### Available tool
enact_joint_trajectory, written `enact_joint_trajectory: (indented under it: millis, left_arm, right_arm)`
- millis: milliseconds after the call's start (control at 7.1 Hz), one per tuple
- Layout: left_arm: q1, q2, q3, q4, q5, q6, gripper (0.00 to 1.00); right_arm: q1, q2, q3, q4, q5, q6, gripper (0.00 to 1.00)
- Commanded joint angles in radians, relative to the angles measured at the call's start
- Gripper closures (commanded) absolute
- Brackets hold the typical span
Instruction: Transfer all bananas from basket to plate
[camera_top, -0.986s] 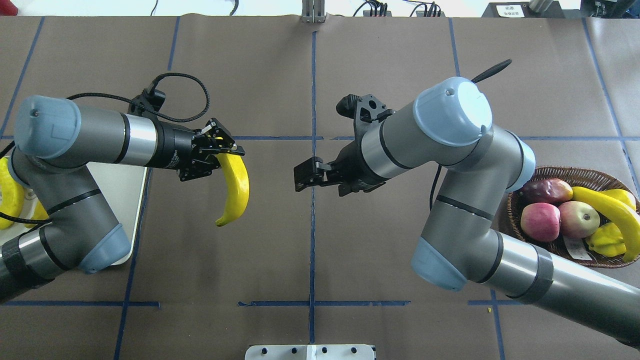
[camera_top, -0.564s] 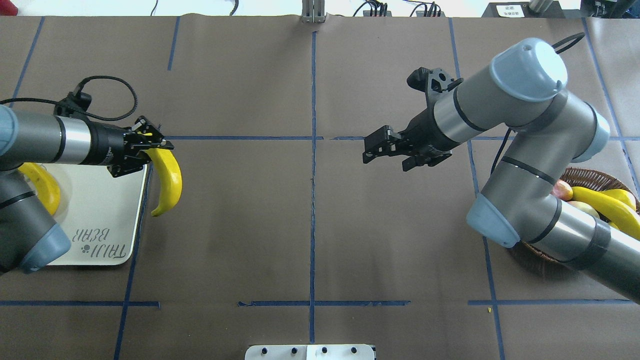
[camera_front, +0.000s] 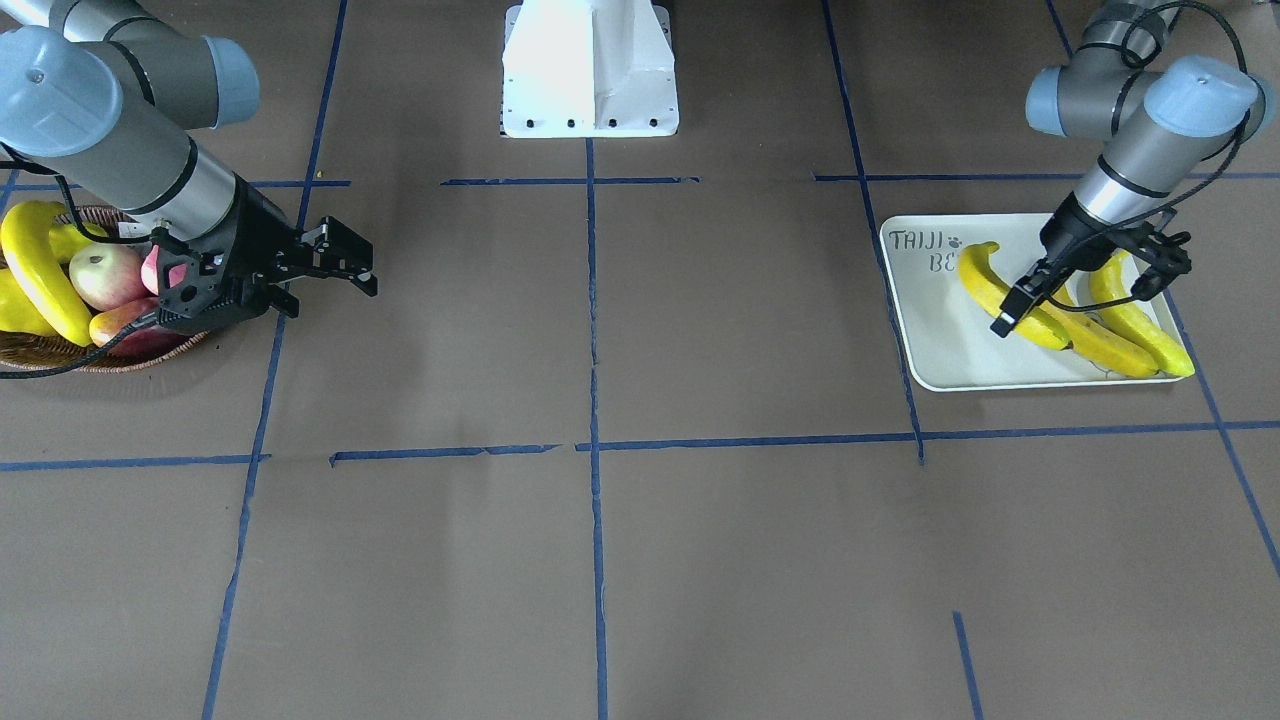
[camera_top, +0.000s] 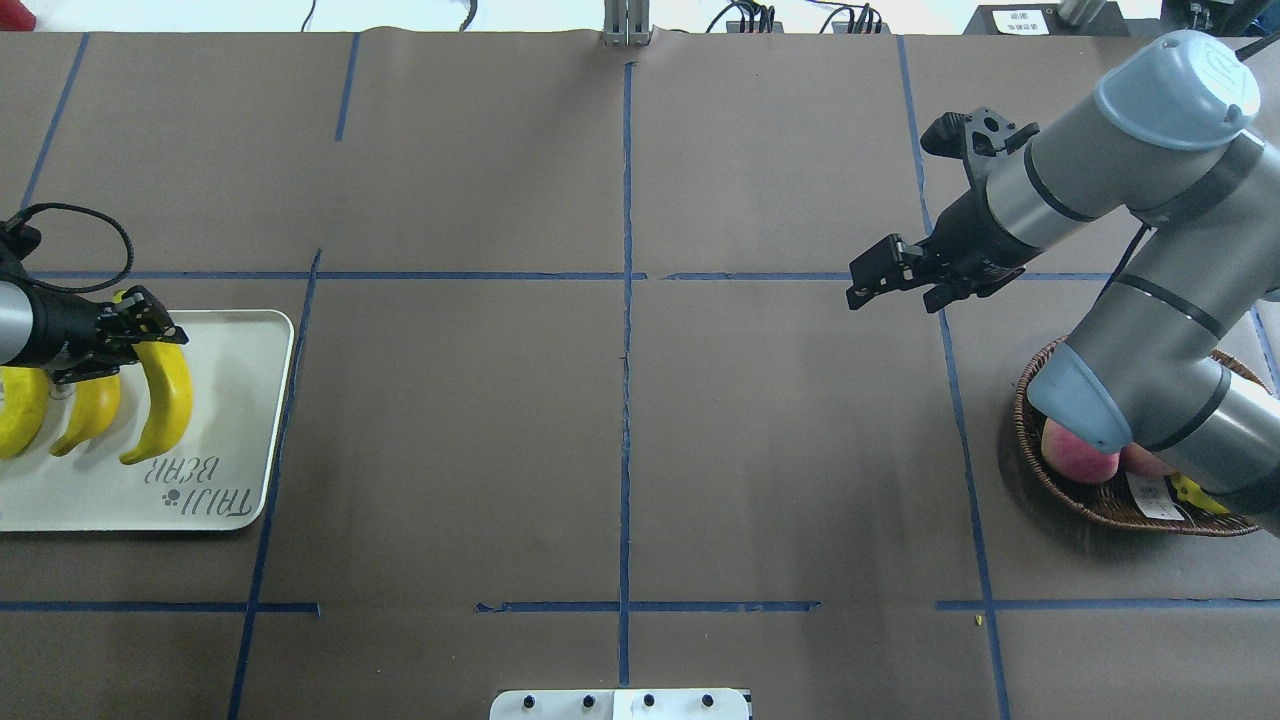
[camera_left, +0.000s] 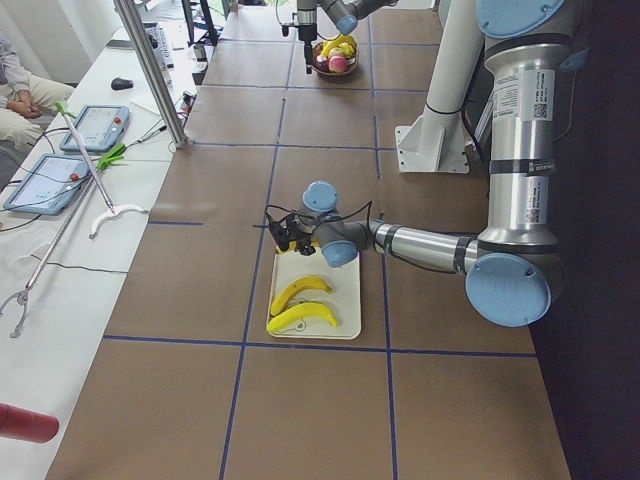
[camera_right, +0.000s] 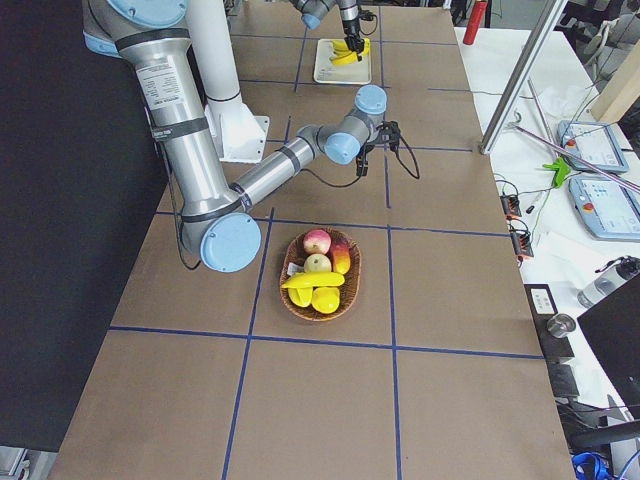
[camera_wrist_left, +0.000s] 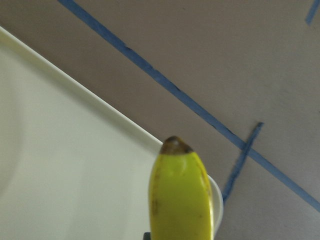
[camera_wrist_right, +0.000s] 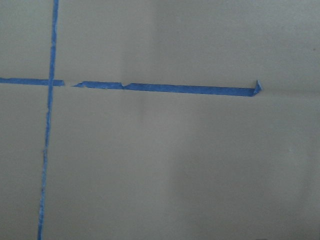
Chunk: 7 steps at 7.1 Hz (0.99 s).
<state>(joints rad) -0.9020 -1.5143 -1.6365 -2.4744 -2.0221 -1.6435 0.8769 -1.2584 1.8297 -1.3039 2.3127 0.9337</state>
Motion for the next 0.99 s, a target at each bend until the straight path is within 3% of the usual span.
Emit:
enact_joint_trajectory:
  millis: [0, 282, 423, 705, 846]
  left_arm:
    - [-0.075, -0.006, 0.085, 0.002, -0.012, 0.016, 0.93]
    - [-0.086, -0.012, 0.093, 0.0, -0.012, 0.017, 0.12]
    - [-0.089, -0.011, 0.092, -0.001, -0.012, 0.019, 0.0]
    - [-0.139, -0.009, 0.08, 0.0, -0.07, 0.021, 0.0]
    - [-0.216, -0.01, 0.049, 0.002, -0.178, 0.021, 0.0]
  right_arm:
    - [0.005, -0.022, 0.011, -0.005, 0.001, -0.027, 0.01]
    - [0.005, -0.023, 0.013, -0.006, 0.001, -0.027, 0.01]
    - [0.005, -0.023, 0.019, -0.008, 0.001, -0.027, 0.01]
    - [0.011, -0.032, 0.02, -0.006, 0.001, -0.029, 0.01]
    - [0.02, -0.059, 0.039, -0.006, -0.001, -0.044, 0.0]
